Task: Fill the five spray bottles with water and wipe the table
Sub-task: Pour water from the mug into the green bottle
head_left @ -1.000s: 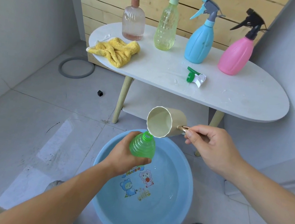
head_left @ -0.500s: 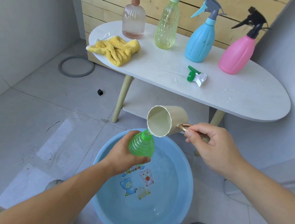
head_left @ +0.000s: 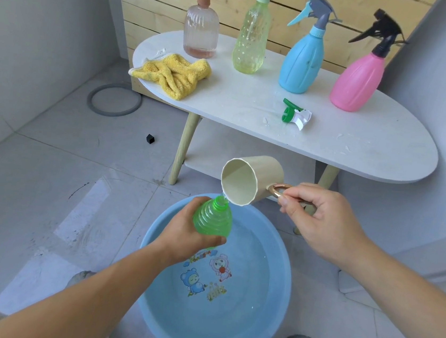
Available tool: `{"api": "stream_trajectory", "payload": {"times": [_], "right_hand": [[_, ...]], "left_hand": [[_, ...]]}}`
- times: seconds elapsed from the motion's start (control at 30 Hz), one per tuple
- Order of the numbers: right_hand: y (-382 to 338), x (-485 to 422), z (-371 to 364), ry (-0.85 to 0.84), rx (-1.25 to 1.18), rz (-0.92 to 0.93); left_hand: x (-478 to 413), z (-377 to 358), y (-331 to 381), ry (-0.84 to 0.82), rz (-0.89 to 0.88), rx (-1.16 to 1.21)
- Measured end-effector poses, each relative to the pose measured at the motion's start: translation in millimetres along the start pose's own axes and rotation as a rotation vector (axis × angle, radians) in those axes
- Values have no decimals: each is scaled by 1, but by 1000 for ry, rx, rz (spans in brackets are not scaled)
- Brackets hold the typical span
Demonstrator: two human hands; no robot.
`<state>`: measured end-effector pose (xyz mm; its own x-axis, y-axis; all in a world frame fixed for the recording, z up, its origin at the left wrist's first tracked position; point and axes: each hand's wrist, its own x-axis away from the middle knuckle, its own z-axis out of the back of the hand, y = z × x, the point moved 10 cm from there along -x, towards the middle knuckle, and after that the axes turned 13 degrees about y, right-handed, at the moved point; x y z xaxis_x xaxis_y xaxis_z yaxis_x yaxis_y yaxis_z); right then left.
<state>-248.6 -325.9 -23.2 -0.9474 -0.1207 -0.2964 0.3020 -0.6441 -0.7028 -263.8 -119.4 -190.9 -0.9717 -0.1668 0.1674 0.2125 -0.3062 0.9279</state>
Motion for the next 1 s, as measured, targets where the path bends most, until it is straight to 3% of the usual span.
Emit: {"api": "stream_trajectory", "payload": {"times": [1.0], "right_hand": [[-14,-4,-1,16,99,218]], "left_hand": [[-1,-2,-6,-3,15,-3]]}}
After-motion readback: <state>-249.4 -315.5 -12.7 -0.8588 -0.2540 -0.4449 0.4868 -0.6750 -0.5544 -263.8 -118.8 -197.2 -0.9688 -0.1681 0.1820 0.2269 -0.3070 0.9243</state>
